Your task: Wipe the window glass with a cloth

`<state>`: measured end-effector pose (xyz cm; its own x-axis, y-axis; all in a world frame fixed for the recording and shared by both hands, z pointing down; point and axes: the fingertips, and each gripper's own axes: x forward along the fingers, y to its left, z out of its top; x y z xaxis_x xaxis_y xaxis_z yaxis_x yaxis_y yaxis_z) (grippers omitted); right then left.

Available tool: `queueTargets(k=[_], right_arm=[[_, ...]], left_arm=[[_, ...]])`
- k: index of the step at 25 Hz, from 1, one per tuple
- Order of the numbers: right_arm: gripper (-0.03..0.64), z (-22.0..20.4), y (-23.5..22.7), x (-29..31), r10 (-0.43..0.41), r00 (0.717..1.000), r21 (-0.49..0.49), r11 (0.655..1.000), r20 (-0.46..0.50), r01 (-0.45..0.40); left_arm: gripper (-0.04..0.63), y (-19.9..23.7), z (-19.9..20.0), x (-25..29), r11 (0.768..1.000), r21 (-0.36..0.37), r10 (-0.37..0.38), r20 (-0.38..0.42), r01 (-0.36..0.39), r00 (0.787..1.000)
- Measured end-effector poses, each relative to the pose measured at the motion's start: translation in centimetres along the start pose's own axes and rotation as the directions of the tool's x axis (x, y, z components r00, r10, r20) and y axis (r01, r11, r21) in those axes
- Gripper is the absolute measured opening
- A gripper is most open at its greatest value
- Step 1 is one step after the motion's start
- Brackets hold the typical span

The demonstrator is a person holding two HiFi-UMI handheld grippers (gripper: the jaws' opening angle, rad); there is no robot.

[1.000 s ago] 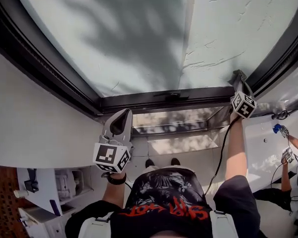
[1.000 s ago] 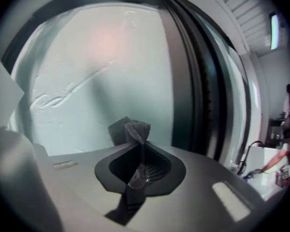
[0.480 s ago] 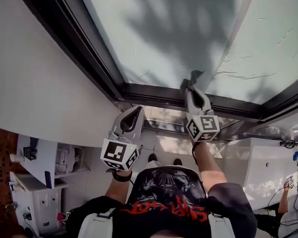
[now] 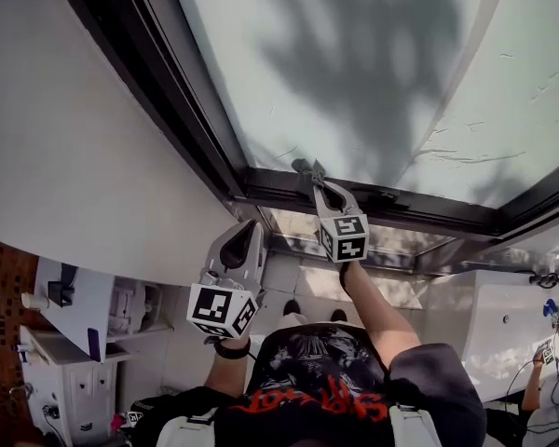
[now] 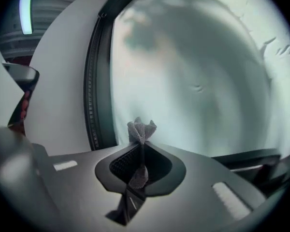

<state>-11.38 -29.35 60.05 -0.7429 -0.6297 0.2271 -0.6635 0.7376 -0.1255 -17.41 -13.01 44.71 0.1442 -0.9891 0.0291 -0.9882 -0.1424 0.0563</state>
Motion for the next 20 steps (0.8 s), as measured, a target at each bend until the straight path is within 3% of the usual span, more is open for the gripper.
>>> queueTargets(k=[5,9,12,16,18,19,20], right_arm=[[0.028,0.7,-10.6,-9.5,-0.163,0.981,-0.030,0.985,0.105,0.167],[0.028,-0.9,-22.3,-17.4,-0.403,0.911,0.046,0.915,0.087,0.400],[0.028,-2.9,-30.8,-23.0,-0.577,0.816,0.070,0.816,0.038,0.574],[0.028,-5.1,-39.5,-32.8,-0.792,0.610,0.143,0.600,-0.029,0.787],[0.027,-4.7,-41.5,-37.0,-0.856,0.516,0.211,0.500,-0.028,0.840],[0.026,-3.9,-41.5,-38.2,-0.870,0.494,0.235,0.479,-0.003,0.846],[0.026,-2.6,-40.6,-38.6,-0.869,0.493,0.244,0.487,0.040,0.839]], left_arm=[[-0.011,-2.8,-0.4,3.4,0.994,0.020,-0.106,-0.021,0.106,0.994],[-0.011,-7.2,-0.4,6.2,0.969,0.048,-0.239,-0.036,0.241,0.970],[-0.011,-9.7,-0.3,7.2,0.951,0.058,-0.303,-0.041,0.305,0.952],[-0.011,-11.9,-0.6,7.7,0.933,0.058,-0.352,-0.051,0.354,0.935],[-0.011,-11.8,-0.7,8.0,0.938,0.052,-0.342,-0.047,0.344,0.939],[-0.011,-11.4,-0.7,8.2,0.943,0.044,-0.327,-0.042,0.329,0.944],[-0.011,-10.9,-0.6,8.3,0.949,0.036,-0.311,-0.036,0.312,0.950]])
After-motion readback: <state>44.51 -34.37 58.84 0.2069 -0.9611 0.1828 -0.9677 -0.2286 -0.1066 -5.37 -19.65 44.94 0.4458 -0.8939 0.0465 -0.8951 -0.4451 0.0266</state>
